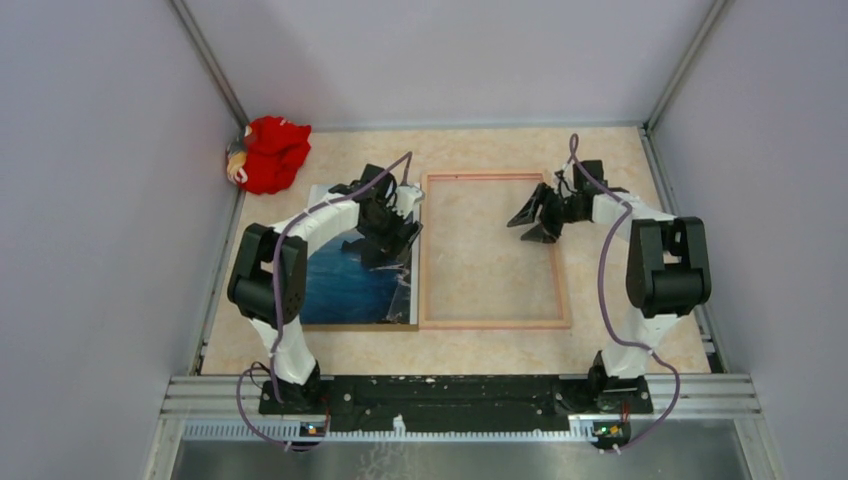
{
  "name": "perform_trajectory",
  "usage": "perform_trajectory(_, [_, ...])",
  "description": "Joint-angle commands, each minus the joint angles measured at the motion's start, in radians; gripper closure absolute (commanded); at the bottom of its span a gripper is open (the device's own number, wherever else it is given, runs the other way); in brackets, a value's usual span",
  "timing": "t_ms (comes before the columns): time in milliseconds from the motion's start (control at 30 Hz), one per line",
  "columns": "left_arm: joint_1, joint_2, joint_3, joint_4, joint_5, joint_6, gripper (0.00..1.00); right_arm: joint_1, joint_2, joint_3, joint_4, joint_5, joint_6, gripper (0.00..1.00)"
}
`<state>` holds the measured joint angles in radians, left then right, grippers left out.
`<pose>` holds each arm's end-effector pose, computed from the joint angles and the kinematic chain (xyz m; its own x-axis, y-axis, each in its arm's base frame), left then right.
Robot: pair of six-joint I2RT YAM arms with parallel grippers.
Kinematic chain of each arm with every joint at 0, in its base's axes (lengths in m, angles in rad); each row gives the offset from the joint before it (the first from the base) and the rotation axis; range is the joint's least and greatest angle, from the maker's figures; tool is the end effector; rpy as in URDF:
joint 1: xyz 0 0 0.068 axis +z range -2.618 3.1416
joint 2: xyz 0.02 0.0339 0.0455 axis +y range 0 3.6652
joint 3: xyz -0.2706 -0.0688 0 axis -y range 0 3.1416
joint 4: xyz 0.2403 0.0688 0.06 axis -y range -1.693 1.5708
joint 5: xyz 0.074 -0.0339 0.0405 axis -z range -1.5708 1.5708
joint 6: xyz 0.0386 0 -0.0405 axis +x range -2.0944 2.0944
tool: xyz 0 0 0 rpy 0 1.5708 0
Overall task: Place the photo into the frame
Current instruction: Place the photo frame item in the photo frame.
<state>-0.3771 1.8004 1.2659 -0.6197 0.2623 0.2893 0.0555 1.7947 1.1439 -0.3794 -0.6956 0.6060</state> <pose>0.3347 -0.1433 0.2045 -0.6856 0.5679 -0.4555 0.6769 0.7275 -0.1118 0.3590 0.0447 0.1906 -0.9155 0.3871 -0.1100 0.1819 0.6421 0.7448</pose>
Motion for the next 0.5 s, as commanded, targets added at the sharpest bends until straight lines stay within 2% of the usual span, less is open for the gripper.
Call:
perform_trajectory(0, [0.003,0.007,-0.032,0.066,-0.076,0.010,0.02,-0.010,-0.024,-0.072,0.050,0.062,-0.005,0.41])
perform_trajectory(300, [-0.009,0.007,-0.070,0.076,-0.076,0.017,0.08,-0.013,-0.098,-0.270,0.095,0.213,0.021,0.16])
perform_trajectory(467, [-0.010,0.006,-0.080,0.077,-0.078,0.020,0.12,-0.011,-0.189,-0.326,0.055,0.279,0.018,0.10])
